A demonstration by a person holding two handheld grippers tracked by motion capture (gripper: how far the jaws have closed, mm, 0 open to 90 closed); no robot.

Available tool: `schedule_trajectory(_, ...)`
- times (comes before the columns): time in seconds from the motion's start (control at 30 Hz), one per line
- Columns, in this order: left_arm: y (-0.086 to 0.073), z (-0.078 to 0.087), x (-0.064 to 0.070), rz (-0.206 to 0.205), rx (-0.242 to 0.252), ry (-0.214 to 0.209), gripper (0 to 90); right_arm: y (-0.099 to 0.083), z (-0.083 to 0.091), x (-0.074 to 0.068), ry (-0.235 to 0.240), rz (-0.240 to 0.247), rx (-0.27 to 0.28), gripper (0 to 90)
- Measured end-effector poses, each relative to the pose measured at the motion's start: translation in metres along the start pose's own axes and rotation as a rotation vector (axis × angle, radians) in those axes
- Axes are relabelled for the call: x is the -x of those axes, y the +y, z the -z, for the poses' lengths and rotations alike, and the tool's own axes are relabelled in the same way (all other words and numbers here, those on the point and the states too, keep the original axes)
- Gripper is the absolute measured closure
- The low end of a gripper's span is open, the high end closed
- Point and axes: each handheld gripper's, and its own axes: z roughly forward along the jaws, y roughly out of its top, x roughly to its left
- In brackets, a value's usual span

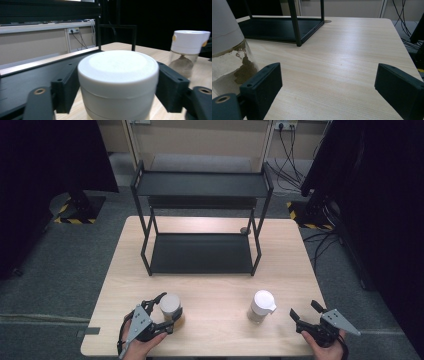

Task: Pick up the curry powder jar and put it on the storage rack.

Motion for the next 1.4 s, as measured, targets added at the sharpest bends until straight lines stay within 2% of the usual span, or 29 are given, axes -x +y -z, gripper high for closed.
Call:
schedule_trajectory(0.17,0.003,0.0,-0.002,0.013,-0.012,-0.009,32.8,0.0,0.0,0.0,0.001,-0.005,0.002,8.0)
schedule_trajectory(0.47,0.008,-0.001,0.004,0.029,-0.028,0.015,33.2,-0.001,0.001,0.0,-0.001,-0.003,0.005,8.0)
schedule_trajectory(0.73,0.02,-0.003,0.008,0.042,0.001,0.043,33.2,-0.001,0.001,0.0,0.0,-0.007,0.005,8.0)
schedule_trajectory(1.1,0.041,-0.01,0.011,0.022,0.047,0.1,33.2,-0.001,0.001,0.0,0.0,-0.006,0.005,8.0)
schedule_trajectory(1.4,0.057,-0.021,0.01,0.031,0.076,0.135,33.3,-0.001,0.001,0.001,0.003,-0.004,0.005,8.0)
